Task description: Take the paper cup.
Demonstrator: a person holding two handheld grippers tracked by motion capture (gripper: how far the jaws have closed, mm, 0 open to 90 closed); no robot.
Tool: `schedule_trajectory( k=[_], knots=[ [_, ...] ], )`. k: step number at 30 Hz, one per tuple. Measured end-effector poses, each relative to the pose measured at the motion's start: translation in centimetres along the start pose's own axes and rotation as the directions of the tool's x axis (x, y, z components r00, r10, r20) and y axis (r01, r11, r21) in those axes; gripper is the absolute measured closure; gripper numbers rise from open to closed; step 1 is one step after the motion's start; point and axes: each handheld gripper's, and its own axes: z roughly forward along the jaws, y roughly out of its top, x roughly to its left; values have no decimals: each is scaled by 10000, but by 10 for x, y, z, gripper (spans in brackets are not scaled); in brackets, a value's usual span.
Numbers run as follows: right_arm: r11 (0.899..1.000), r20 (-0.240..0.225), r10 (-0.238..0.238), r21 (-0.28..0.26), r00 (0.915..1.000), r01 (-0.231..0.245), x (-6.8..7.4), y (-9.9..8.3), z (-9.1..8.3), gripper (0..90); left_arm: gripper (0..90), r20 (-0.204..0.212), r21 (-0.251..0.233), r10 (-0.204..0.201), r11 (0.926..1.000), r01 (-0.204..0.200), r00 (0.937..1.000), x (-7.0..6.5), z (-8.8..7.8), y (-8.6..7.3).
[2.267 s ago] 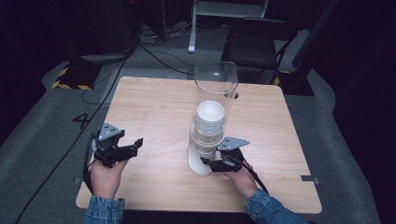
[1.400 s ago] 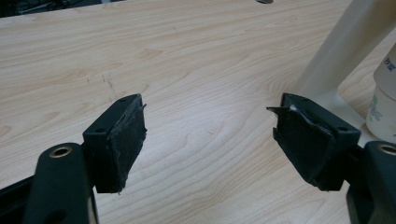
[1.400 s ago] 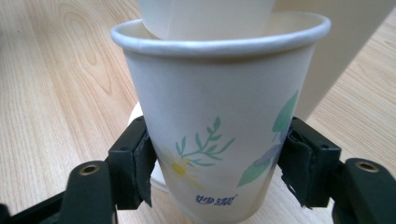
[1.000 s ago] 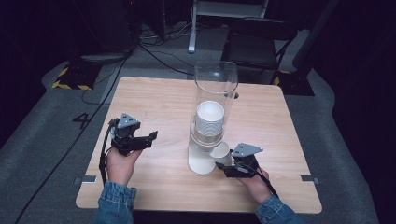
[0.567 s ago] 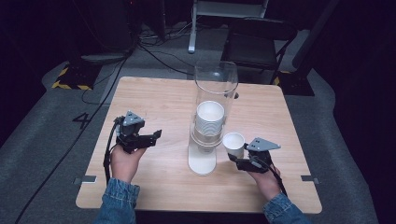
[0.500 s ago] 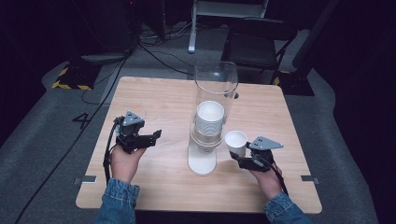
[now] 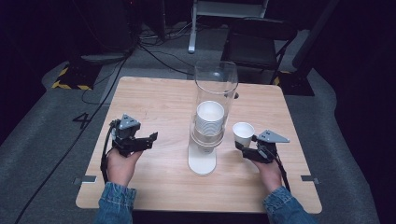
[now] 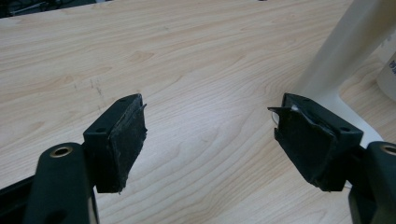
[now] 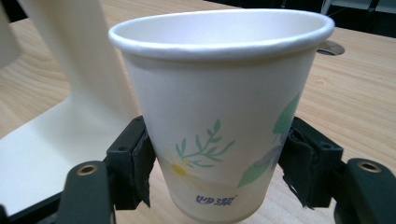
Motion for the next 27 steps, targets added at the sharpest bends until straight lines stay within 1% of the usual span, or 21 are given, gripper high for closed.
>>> schedule_trajectory(
  k=[2,3,4,5,6,8,9,10,11,12,14,16,21,23,25,27],
  knots=[
    [10000,-18,72,63,10000,-72,-1,-1,6,335,245,-98,-73,-87,9999,86,9999,1,-4,-3],
    [9999,-144,77,145,9999,-75,-1,-2,13,335,247,-167,-85,-126,9999,124,9998,3,-7,-5],
    [9999,-144,77,145,9999,-75,-1,-2,13,335,248,-167,-85,-126,9999,124,9998,3,-7,-5],
    [9995,-294,69,315,9995,-59,1,-3,19,335,248,-223,-118,-187,9998,184,9996,5,-11,-8],
    [9995,-294,69,315,9995,-59,1,-3,19,335,249,-223,-118,-187,9998,184,9996,5,-11,-8],
    [9989,-444,93,462,9990,-73,3,-4,28,335,248,-319,-131,-293,9995,289,9991,7,-16,-11],
    [9989,-444,93,462,9990,-73,3,-4,28,335,248,-319,-131,-293,9995,289,9991,7,-16,-11],
    [9981,-535,71,619,9985,-37,3,-4,33,335,248,-350,-144,-331,9994,326,9988,7,-17,-13],
    [9981,-535,71,619,9985,-37,3,-4,33,335,248,-375,-142,-324,9994,319,9988,8,-19,-14],
    [9968,-555,4,803,9985,41,4,-4,38,335,248,-429,-162,-399,9991,392,9983,9,-22,-16],
    [9963,-565,-84,851,9984,132,5,-5,40,334,248,-474,-158,-392,9991,385,9981,10,-23,-17],
    [9935,-596,-262,1087,9979,326,8,-5,45,334,248,-492,-160,-441,9989,433,9978,10,-25,-18],
    [9931,-590,-357,1096,9976,420,9,-5,48,329,248,-541,-176,-483,9987,474,9974,12,-28,-20],
    [9923,-579,-338,1167,9977,404,9,-5,48,325,248,-551,-184,-521,9985,512,9971,12,-28,-21],
    [9891,-550,-425,1383,9976,498,10,-5,47,319,248,-541,-189,-542,9984,532,9971,12,-28,-21],
    [9881,-546,-454,1443,9975,529,10,-5,47,317,248,-542,-185,-533,9985,524,9971,12,-27,-21]
  ],
)
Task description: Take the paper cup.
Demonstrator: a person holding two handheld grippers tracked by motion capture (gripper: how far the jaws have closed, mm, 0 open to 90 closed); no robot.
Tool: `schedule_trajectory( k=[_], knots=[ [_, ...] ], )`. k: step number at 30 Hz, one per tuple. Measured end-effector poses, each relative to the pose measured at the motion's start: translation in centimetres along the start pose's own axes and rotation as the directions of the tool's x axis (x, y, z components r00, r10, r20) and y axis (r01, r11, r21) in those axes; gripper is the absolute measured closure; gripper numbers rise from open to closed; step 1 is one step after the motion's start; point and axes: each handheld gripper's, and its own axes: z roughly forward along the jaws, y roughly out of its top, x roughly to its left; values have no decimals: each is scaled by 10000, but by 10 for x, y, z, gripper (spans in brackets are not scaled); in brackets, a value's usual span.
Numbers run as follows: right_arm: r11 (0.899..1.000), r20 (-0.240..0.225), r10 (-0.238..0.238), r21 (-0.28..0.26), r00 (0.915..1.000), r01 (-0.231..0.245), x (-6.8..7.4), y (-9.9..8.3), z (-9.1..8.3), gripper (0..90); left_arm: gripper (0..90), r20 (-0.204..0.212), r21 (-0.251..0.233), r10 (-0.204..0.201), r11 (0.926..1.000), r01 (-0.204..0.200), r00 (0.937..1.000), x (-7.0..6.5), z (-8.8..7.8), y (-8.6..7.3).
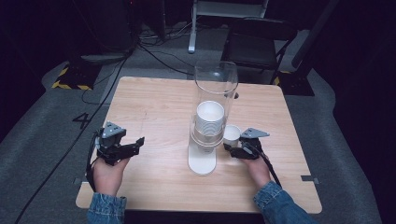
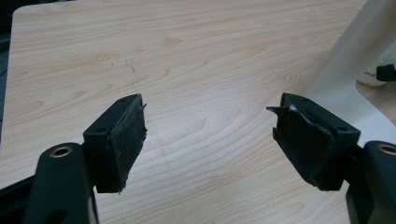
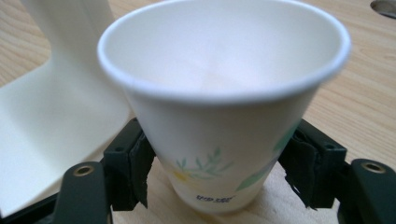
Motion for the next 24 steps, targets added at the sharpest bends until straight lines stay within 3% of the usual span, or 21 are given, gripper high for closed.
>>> schedule_trajectory(
  k=[5,9,13,15,18,21,22,24],
  knots=[
    [9995,-124,-167,257,9998,170,2,-1,1,306,248,20,64,45,10000,-45,10000,0,1,1],
    [9994,-180,-52,354,9998,59,1,-1,1,205,248,1,66,20,10000,-20,10000,0,2,1],
    [9987,-702,235,462,9973,-203,-4,1,-4,121,248,58,23,-1,10000,1,10000,1,1,1],
    [9988,-863,388,325,9955,-362,-6,2,-10,97,248,57,2,-17,10000,17,10000,2,1,1],
    [9997,-742,130,228,9972,-113,-8,9,-25,62,248,55,13,-41,10000,40,10000,2,1,1],
    [9996,-654,-94,-256,9978,78,-9,17,-44,59,248,32,19,-27,10000,27,10000,2,0,0],
    [9994,-710,-22,-359,9975,-3,-10,20,-49,58,248,46,10,-33,10000,33,10000,2,-1,-1],
    [9951,-1362,501,-773,9894,-610,-17,26,-62,58,248,53,6,-29,10000,29,10000,2,-2,-1]
  ],
)
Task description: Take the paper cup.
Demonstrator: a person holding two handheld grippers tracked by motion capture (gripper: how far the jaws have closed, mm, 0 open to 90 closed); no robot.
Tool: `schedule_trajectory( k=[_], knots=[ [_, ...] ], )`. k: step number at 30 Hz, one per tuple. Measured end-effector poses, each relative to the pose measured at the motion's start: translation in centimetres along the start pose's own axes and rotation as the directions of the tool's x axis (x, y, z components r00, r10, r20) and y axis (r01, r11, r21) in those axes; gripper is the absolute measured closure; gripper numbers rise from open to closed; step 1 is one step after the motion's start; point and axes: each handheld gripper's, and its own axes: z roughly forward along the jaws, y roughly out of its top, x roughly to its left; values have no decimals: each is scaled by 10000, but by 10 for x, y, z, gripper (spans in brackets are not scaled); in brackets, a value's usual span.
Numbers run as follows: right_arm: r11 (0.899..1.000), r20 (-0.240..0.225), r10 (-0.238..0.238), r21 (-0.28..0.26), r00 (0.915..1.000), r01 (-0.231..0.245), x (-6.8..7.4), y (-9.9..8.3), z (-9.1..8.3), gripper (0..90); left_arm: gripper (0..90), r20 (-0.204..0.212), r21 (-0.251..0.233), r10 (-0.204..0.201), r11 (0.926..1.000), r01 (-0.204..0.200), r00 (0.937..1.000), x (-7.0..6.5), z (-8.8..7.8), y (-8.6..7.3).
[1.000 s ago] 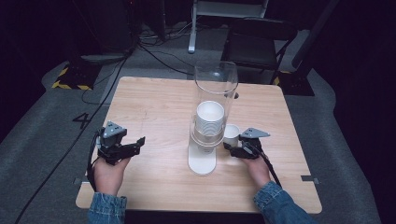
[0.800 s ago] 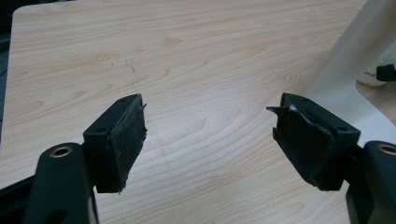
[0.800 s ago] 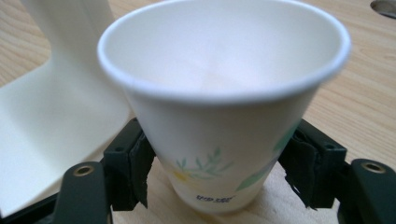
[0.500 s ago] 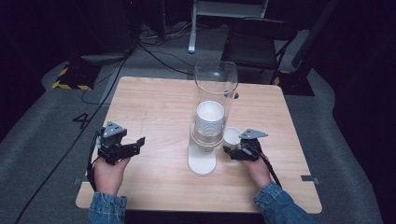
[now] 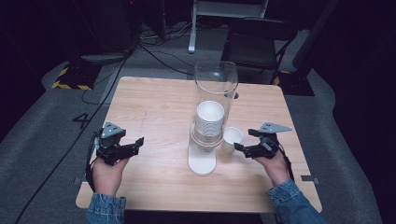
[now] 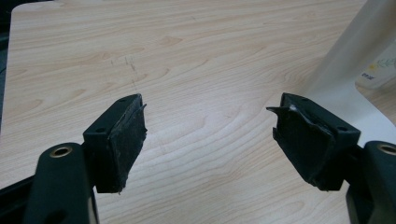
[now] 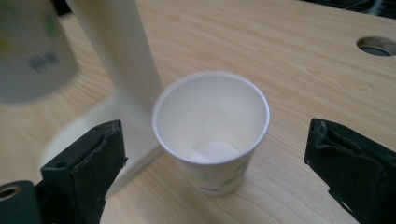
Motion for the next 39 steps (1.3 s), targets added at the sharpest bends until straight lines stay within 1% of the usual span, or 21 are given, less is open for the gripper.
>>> schedule_trajectory(
  k=[1,2,4,6,7,9,10,13,15,17,20,22,25,26,28,29,31,33,35,37,39],
  knots=[
    [9998,-115,158,-144,9998,-159,-2,4,-7,58,248,-43,-13,-12,10000,12,10000,0,-1,0],
    [9994,-84,169,-289,9998,-172,-3,7,-13,58,248,-30,-23,-23,10000,23,10000,1,-2,-1],
    [9994,-72,-85,-348,9999,82,-4,13,-25,61,247,-44,-1,-59,10000,59,10000,1,-2,-1],
    [9990,171,-397,-221,9991,401,-4,18,-36,61,246,-49,20,-57,10000,57,10000,1,-3,-2],
    [9983,314,-513,-258,9982,521,-4,19,-42,61,246,-40,27,-48,10000,48,10000,1,-2,-2],
    [9973,371,-665,-283,9971,676,-5,23,-51,62,246,19,62,-44,10000,44,10000,2,-2,-2],
    [9970,420,-712,-281,9966,724,-5,25,-56,62,245,14,54,-108,9999,107,9999,3,-3,-2],
    [9945,677,-972,-324,9930,996,-5,31,-71,63,241,76,43,-126,9999,125,9999,4,-4,-2],
    [9934,823,-1061,-340,9909,1092,-5,34,-79,65,240,143,59,-100,9999,99,9998,5,-5,-2],
    [9931,902,-1123,-250,9896,1149,-6,36,-87,76,238,210,44,-153,9999,152,9997,6,-6,-1],
    [9922,939,-1248,58,9877,1248,-7,38,-95,101,231,258,7,-265,9996,265,9993,10,-8,-1],
    [9904,1052,-1378,43,9849,1381,-9,37,-102,128,229,252,13,-311,9995,311,9992,12,-8,-1],
    [9923,1221,-1229,8,9849,1238,-15,36,-110,150,226,200,42,-290,9996,289,9994,13,-7,-1],
    [9937,1213,-1115,-11,9863,1125,-17,35,-112,150,226,193,88,-233,9997,231,9995,14,-7,0],
    [9973,1220,-721,-77,9899,736,-24,33,-117,151,222,183,63,-262,9996,261,9995,15,-7,-1],
    [9976,1376,-667,-76,9882,684,-27,32,-119,150,221,163,15,-286,9996,286,9995,16,-6,-1],
    [9982,1865,-573,-53,9808,593,-33,29,-123,151,220,144,-11,-253,9997,253,9996,17,-6,-1],
    [9985,2106,-502,-126,9763,540,-39,26,-126,151,218,138,-21,-219,9998,219,9997,18,-6,-1],
    [9988,2486,-430,-138,9677,480,-48,22,-128,151,215,146,41,-102,9999,102,9998,19,-5,-2],
    [9993,2603,-322,-75,9650,353,-54,18,-129,151,208,97,90,-60,9999,59,9999,20,-3,-3],
    [9998,2568,-219,22,9662,221,-61,14,-129,151,204,73,87,5,10000,-6,10000,22,-2,-5]
  ],
)
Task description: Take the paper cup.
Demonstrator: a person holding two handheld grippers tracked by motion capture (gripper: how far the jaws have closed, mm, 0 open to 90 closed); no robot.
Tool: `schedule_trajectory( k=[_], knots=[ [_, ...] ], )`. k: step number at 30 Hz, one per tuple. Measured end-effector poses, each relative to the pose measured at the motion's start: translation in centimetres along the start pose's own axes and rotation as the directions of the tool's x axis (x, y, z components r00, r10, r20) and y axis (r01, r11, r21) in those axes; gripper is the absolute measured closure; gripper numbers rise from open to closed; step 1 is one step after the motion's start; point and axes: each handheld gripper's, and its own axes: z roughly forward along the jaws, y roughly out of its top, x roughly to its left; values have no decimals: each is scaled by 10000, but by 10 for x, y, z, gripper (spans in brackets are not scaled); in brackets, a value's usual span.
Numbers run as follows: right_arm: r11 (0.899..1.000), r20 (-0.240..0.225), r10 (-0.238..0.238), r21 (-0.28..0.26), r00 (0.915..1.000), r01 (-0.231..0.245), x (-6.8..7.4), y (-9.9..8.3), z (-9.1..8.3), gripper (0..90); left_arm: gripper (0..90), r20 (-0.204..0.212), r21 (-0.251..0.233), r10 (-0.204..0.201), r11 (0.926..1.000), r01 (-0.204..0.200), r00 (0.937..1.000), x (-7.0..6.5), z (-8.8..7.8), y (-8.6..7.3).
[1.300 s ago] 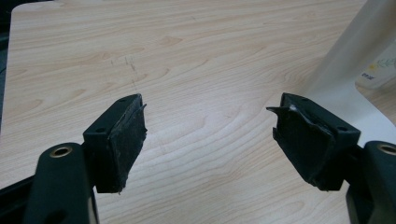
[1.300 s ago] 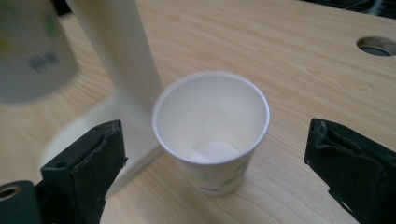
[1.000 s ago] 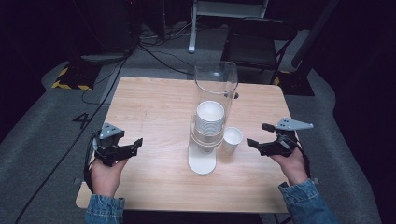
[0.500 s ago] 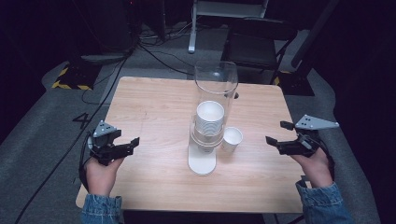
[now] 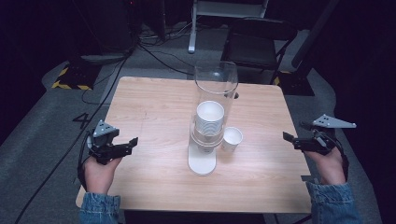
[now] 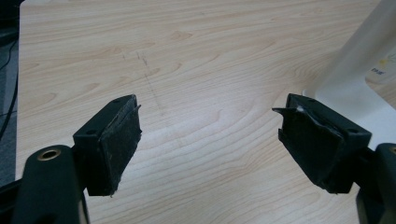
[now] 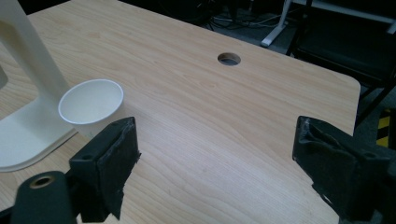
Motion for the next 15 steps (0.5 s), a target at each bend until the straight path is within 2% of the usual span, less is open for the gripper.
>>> schedule_trajectory(
  k=[7,10,13,15],
  knots=[
    [9998,-163,69,174,9998,-66,-7,-7,8,151,192,11,-70,108,9999,-108,9999,3,2,-3],
    [9997,28,210,97,9998,-210,-8,-9,12,152,195,-29,-33,77,10000,-77,10000,3,2,-4],
    [9976,466,689,51,9965,-692,-11,-13,17,157,198,-81,-37,-188,9998,188,9998,4,2,-3],
    [9960,649,892,-4,9939,-894,-12,-16,21,157,197,-51,-55,-181,9998,181,9998,4,2,-3]
  ],
)
